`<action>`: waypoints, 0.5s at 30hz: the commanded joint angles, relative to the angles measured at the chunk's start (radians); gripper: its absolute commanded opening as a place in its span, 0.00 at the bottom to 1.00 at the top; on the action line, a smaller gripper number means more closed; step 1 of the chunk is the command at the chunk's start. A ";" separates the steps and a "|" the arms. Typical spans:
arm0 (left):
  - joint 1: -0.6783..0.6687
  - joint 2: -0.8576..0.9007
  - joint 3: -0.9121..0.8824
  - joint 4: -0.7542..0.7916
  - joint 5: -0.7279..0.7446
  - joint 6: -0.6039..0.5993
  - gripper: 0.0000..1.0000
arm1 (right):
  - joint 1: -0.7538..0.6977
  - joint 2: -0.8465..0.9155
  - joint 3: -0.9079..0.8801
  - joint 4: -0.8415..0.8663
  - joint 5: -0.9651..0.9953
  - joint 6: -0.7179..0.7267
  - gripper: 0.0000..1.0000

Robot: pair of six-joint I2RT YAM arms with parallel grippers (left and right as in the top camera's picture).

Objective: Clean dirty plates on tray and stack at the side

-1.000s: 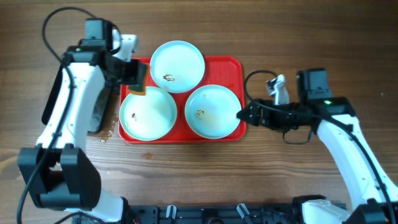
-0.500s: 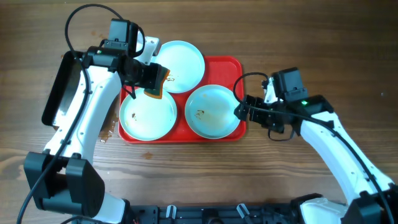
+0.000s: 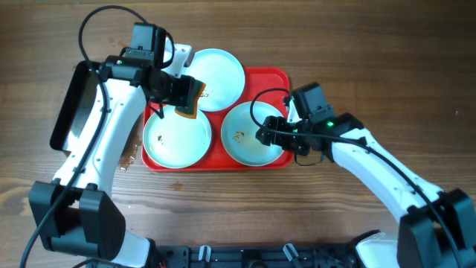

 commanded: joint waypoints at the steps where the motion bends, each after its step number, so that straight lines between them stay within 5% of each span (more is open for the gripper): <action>1: -0.039 -0.023 0.024 0.004 0.027 -0.014 0.04 | 0.003 0.090 0.008 0.017 0.004 0.061 0.77; 15: -0.061 -0.014 0.023 0.019 0.027 -0.014 0.04 | 0.003 0.146 0.037 0.044 -0.015 0.077 0.75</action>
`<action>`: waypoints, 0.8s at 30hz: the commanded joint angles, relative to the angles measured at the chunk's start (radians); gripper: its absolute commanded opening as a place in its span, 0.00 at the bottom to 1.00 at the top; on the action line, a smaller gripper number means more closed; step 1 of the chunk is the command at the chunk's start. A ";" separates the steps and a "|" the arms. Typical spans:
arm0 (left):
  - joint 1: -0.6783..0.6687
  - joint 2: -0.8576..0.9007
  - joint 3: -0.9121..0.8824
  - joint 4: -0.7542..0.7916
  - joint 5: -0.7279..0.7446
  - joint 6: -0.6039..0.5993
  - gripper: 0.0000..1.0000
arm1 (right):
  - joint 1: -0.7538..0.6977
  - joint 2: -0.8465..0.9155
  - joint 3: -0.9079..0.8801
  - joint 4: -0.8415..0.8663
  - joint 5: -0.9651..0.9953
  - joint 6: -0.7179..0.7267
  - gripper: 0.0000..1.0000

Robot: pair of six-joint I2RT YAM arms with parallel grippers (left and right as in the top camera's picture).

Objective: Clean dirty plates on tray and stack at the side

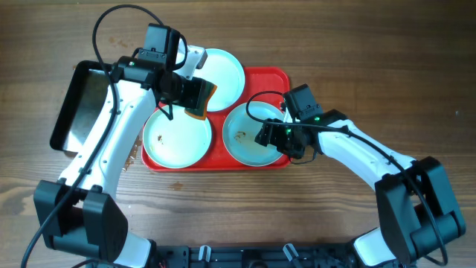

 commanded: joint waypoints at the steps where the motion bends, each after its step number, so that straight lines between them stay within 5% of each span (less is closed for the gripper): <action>1: -0.002 -0.012 0.023 0.004 0.019 -0.014 0.04 | 0.003 -0.012 0.047 -0.024 -0.018 0.008 0.75; 12: -0.002 -0.011 0.023 0.014 -0.007 -0.013 0.04 | 0.003 -0.019 0.235 -0.382 0.222 0.066 0.69; 24: -0.002 -0.011 0.023 0.011 -0.007 -0.013 0.04 | 0.004 0.101 0.201 -0.296 0.152 0.122 0.63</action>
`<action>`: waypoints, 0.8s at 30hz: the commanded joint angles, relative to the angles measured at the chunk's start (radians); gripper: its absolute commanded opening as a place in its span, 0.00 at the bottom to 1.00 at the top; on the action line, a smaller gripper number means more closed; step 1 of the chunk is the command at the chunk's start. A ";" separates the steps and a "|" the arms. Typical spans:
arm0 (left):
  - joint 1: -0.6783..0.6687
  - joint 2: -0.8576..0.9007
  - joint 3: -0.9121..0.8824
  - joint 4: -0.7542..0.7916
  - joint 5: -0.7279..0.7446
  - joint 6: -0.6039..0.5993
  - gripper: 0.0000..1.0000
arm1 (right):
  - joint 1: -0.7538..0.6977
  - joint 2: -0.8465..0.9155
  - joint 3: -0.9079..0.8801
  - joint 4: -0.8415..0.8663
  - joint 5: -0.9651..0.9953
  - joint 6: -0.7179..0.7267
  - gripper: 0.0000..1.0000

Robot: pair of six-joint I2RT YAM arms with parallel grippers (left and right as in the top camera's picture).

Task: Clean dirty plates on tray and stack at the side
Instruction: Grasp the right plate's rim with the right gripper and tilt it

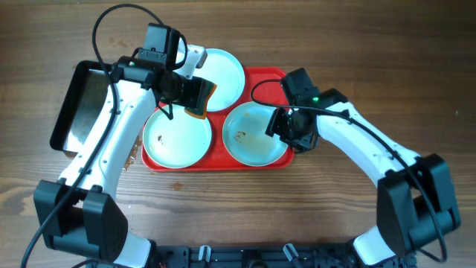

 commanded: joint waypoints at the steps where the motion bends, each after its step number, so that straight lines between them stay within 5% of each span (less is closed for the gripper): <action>1: -0.002 -0.011 0.023 0.002 -0.003 -0.013 0.04 | 0.004 0.069 -0.010 0.013 -0.021 0.030 0.63; 6: -0.002 -0.011 0.023 0.002 -0.002 -0.013 0.04 | 0.004 0.095 -0.010 0.033 -0.020 0.031 0.62; 8: -0.002 -0.011 0.023 0.002 -0.002 -0.013 0.04 | 0.004 0.095 -0.010 0.034 -0.016 0.031 0.54; 15: -0.002 -0.011 0.023 0.002 -0.003 -0.013 0.04 | 0.004 0.095 0.034 0.024 -0.014 -0.003 0.66; 24: -0.002 -0.011 0.021 0.003 -0.003 0.007 0.04 | 0.004 0.095 0.172 -0.208 0.103 0.037 0.60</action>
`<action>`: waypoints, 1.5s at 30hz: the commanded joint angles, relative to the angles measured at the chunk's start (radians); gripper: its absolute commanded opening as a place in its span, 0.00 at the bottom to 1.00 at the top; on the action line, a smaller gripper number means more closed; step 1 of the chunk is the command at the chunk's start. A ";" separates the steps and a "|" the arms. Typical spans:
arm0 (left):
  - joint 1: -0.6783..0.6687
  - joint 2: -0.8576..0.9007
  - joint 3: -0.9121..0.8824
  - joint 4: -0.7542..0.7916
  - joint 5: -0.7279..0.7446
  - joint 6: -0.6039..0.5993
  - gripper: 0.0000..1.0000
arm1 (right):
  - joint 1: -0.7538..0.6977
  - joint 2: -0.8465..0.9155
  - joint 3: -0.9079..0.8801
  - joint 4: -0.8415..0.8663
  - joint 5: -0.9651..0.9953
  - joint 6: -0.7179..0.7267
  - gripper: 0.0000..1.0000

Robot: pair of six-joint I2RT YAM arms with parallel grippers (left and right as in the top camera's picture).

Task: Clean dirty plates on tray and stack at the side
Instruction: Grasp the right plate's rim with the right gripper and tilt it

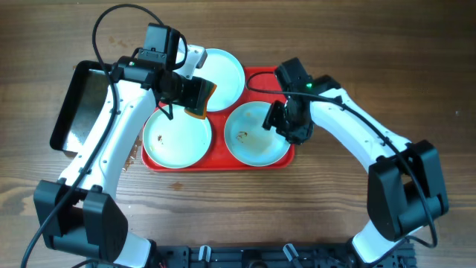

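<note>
Three pale blue plates lie on a red tray (284,77): a clean-looking far plate (219,74), a near-left plate (176,139) with dark specks, and a near-right plate (251,140) with a brown smear. My left gripper (196,97) is shut on an orange-brown sponge (201,99), which hangs over the gap between the far and near-left plates. The right gripper (272,121) sits low over the near-right plate's far right part. Its fingers are hidden under the wrist.
A black tray (74,112) lies at the left of the table, partly under my left arm. Brown crumbs or stains mark the wood just off the red tray's left edge (130,152). Bare wooden table surrounds the tray.
The right wrist has shifted a little farther from the table's front and to the left over the near-right plate. The left gripper, the sponge and the plates have stayed where they were.
At first the left gripper held the sponge over the near-left plate's far rim, then a little to the right, where it has stayed. The right gripper has stayed over the near-right plate's right side while its arm swung toward the far side.
</note>
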 commanded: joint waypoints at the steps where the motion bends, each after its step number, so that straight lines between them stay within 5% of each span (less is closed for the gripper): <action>1: -0.002 -0.011 0.020 0.003 -0.003 0.009 0.04 | 0.004 0.011 0.018 -0.081 0.104 0.046 0.60; 24: -0.002 -0.009 0.016 -0.018 -0.002 0.009 0.04 | 0.004 0.046 -0.180 0.142 -0.016 0.080 0.48; 26: -0.002 -0.009 0.016 -0.022 -0.002 0.009 0.04 | 0.004 0.046 -0.192 0.149 -0.013 0.093 0.37; 29: -0.008 -0.009 0.016 -0.023 0.009 0.009 0.04 | 0.004 0.046 -0.192 0.154 -0.013 0.098 0.04; 34: -0.058 -0.007 0.016 -0.019 0.027 0.009 0.04 | 0.004 0.046 -0.192 0.161 -0.013 0.097 0.04; 43: -0.085 0.156 -0.146 0.228 0.574 -0.033 0.04 | 0.004 0.046 -0.192 0.151 -0.017 0.094 0.04; 45: -0.085 0.187 -0.226 0.391 0.626 -0.158 0.04 | 0.004 0.046 -0.192 0.146 -0.017 0.094 0.04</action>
